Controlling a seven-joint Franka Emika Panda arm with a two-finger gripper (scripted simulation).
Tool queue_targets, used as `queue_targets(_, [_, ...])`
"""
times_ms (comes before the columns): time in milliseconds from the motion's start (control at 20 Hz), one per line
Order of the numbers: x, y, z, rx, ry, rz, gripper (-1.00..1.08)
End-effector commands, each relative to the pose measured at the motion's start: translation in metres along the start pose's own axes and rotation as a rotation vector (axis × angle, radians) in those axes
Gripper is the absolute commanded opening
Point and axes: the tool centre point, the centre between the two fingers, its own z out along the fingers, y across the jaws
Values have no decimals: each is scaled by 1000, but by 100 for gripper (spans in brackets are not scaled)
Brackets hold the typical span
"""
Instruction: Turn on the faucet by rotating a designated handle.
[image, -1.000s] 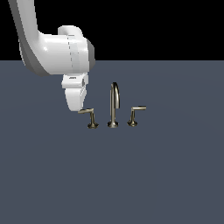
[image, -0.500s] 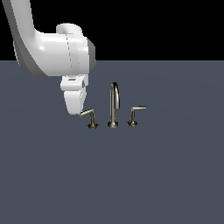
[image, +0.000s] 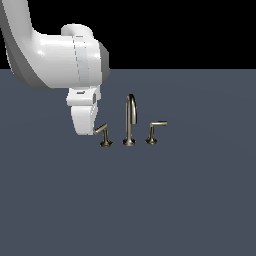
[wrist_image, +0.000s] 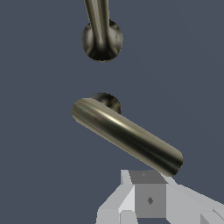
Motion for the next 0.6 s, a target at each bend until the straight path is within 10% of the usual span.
queue_targets(0, [13,5,0,-2,3,8,-100])
queue_targets(550, [32,17,0,-4,-2,-13,-100])
